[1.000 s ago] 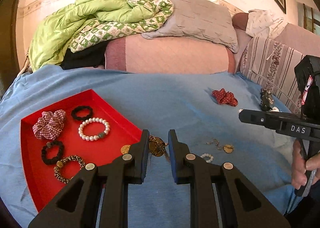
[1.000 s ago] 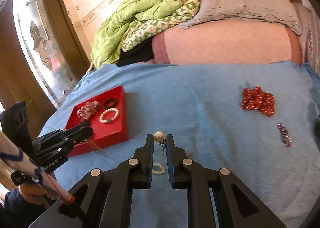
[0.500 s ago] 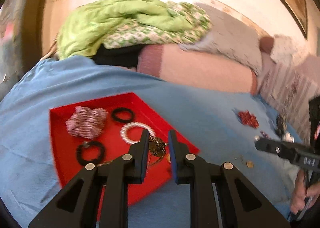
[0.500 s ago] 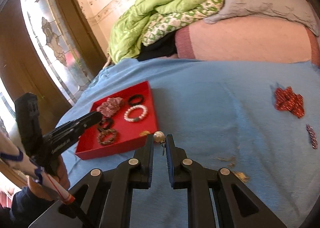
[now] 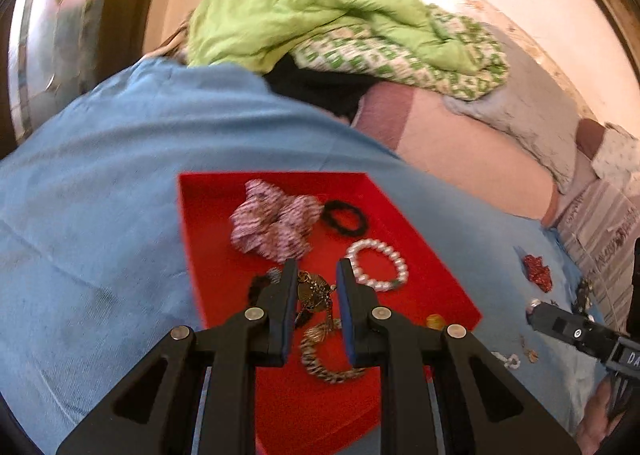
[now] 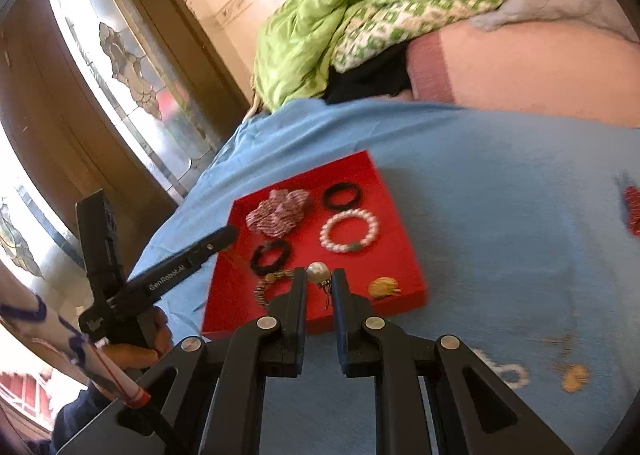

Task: Organize jewelry
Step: 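Carry the gold pendant and pearl earring into the tray and open both tools, then grasp the white bead bracelet with the left tool while the right tool grasps the gold medallion chain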

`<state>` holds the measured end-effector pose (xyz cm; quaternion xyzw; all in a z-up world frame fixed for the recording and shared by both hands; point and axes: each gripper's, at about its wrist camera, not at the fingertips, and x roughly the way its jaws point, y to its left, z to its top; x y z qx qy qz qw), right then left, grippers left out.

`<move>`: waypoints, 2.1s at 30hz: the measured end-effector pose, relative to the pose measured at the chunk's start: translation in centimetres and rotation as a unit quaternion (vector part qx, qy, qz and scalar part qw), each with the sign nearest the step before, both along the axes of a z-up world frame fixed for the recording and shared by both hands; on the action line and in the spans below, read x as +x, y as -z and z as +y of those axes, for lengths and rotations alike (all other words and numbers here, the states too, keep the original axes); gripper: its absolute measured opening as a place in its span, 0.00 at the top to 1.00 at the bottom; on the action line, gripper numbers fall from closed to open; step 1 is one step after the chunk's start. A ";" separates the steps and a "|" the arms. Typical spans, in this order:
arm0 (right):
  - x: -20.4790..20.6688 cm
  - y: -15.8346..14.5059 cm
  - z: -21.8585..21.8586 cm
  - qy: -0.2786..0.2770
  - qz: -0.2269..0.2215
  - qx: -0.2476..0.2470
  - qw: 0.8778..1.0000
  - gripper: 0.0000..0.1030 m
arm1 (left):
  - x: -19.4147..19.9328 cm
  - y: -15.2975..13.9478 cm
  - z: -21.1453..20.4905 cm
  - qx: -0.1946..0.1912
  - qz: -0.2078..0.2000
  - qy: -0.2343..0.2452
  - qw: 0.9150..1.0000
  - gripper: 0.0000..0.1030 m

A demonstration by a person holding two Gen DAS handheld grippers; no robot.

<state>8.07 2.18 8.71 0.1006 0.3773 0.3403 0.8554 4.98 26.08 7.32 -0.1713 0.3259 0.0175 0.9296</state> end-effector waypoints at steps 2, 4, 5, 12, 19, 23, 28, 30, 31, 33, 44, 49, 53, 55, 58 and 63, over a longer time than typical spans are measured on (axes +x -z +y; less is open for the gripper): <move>0.6 0.5 1.2 -0.004 0.013 -0.001 1.000 0.87 | 0.0 0.5 0.5 -0.007 0.014 -0.008 1.000 0.82; 1.3 1.2 2.3 -0.008 0.026 -0.004 1.000 0.87 | 0.2 1.0 0.8 -0.010 0.028 -0.011 0.999 0.82; 1.6 1.6 2.9 -0.009 0.033 -0.009 0.999 0.87 | 0.2 1.2 0.8 -0.007 0.034 -0.013 0.999 0.82; 3.9 4.0 4.5 0.002 0.073 -0.027 0.997 0.87 | 0.4 2.1 0.6 0.001 0.058 -0.018 0.998 0.82; 5.4 5.4 5.7 0.010 0.091 -0.050 0.995 0.86 | 0.4 2.3 0.3 0.013 0.068 -0.017 0.997 0.82; 5.7 5.7 6.0 0.013 0.094 -0.058 0.994 0.86 | 0.5 2.5 0.2 0.015 0.074 -0.016 0.997 0.82; 6.0 5.9 6.2 0.014 0.101 -0.059 0.993 0.86 | 0.6 2.6 0.2 0.015 0.079 -0.014 0.997 0.82; 6.0 5.9 6.4 0.012 0.102 -0.062 0.993 0.86 | 0.6 2.7 0.1 0.018 0.081 -0.014 0.996 0.82; 6.0 5.9 6.5 0.011 0.102 -0.064 0.993 0.86 | 0.7 2.7 0.1 0.018 0.081 -0.014 0.996 0.82; 6.0 5.9 6.6 0.010 0.102 -0.068 0.992 0.86 | 0.7 2.7 0.1 0.017 0.084 -0.013 0.996 0.82; 5.5 4.5 5.8 0.016 0.087 -0.063 0.994 0.75 | 0.2 2.0 0.3 0.008 0.060 -0.025 0.998 0.71; 3.7 2.1 3.3 0.015 0.063 -0.047 0.997 0.75 | -0.1 0.6 -1.1 0.026 0.026 -0.026 0.999 0.67; 1.6 0.8 -0.6 0.027 0.054 -0.017 0.998 0.75 | -0.3 -0.4 -3.2 0.034 -0.004 -0.010 0.999 0.67; 0.5 0.5 -2.8 0.034 0.048 -0.016 0.998 0.75 | -0.4 -0.9 -4.6 0.034 -0.017 0.008 0.999 0.67; -1.0 0.6 -7.3 0.063 0.039 -0.020 0.997 0.75 | -0.4 -1.3 -6.8 0.044 -0.026 0.034 0.998 0.67; -1.0 3.1 -16.6 0.164 0.080 0.022 0.983 0.75 | 0.2 -0.8 -11.8 0.052 -0.021 0.105 0.993 0.67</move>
